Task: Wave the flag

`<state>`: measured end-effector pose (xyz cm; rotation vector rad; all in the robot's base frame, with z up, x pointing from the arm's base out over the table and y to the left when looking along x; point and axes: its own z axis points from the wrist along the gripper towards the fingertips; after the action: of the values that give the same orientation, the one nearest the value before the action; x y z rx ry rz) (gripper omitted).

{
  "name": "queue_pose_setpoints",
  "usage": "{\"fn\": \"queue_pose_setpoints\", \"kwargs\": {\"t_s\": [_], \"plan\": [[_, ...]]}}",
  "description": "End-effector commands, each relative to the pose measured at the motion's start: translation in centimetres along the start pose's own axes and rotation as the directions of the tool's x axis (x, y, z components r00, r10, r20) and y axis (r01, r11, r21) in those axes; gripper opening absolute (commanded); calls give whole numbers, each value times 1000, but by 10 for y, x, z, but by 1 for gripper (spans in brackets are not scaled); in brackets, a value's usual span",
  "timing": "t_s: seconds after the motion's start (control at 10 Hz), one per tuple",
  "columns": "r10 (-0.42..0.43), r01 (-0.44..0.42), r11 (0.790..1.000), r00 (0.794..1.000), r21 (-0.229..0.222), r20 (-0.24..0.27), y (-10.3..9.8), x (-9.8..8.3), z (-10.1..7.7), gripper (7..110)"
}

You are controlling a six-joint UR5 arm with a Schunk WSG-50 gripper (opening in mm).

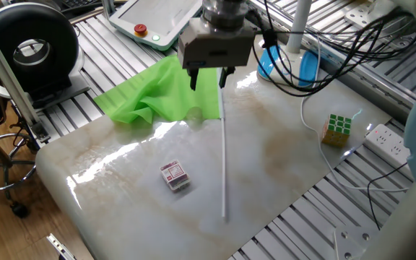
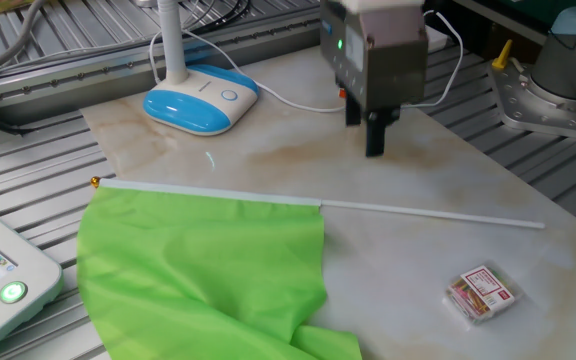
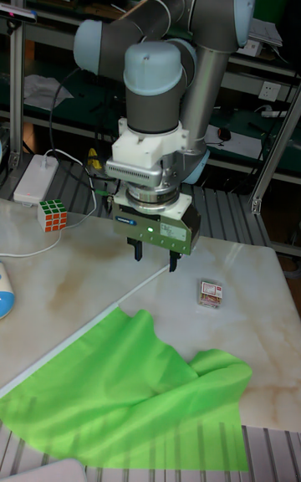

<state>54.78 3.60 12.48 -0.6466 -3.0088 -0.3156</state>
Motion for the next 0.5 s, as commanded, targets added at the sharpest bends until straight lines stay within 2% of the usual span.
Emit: {"fn": "queue_pose_setpoints", "kwargs": {"t_s": [0.0, 0.4], "plan": [[-7, 8, 1000, 1000, -23, 20, 3, -7, 12, 66], [-20, 20, 1000, 999, -12, 26, 0, -8, 12, 66]]}}
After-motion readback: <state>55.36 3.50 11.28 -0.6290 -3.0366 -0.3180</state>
